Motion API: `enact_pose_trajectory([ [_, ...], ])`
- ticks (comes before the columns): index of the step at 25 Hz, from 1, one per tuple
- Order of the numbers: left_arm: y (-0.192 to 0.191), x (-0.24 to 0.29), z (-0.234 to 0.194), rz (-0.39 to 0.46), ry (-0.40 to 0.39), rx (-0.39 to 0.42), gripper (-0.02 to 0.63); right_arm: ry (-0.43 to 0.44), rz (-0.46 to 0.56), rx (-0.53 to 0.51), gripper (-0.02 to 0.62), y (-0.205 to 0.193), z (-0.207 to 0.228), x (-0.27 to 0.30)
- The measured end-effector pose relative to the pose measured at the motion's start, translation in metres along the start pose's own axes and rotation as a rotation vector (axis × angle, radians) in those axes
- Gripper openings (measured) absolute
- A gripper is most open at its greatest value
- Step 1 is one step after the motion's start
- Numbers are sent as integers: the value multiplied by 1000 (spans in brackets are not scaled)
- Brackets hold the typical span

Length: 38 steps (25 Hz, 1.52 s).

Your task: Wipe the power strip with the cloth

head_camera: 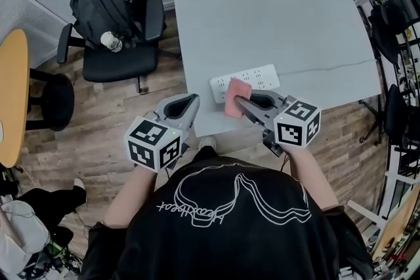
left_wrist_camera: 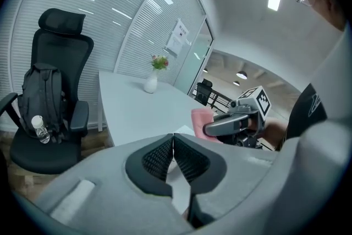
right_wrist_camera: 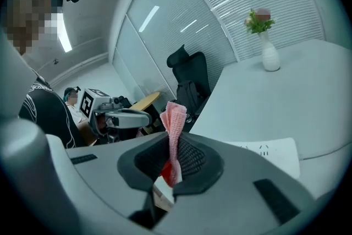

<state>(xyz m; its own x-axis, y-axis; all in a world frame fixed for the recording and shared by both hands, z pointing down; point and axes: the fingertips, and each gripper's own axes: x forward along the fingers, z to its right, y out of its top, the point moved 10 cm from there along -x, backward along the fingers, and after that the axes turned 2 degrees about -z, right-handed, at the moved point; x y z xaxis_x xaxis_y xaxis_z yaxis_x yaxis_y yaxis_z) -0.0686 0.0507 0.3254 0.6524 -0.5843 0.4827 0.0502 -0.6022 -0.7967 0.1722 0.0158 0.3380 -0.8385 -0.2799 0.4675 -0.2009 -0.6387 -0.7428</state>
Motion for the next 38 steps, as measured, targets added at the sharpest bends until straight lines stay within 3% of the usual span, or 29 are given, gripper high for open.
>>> enact_pose_trajectory([
  [10,-5,18,-47,-33,6,-68,12,9,-181,15,38,7,27,59],
  [25,-23,15,-60,-58,35,-125,12,-48,-392,11,38,-7,42,89],
  [38,-30,9,-66,-67,49,-157,12,-102,-483,18,40,-12,52,98],
])
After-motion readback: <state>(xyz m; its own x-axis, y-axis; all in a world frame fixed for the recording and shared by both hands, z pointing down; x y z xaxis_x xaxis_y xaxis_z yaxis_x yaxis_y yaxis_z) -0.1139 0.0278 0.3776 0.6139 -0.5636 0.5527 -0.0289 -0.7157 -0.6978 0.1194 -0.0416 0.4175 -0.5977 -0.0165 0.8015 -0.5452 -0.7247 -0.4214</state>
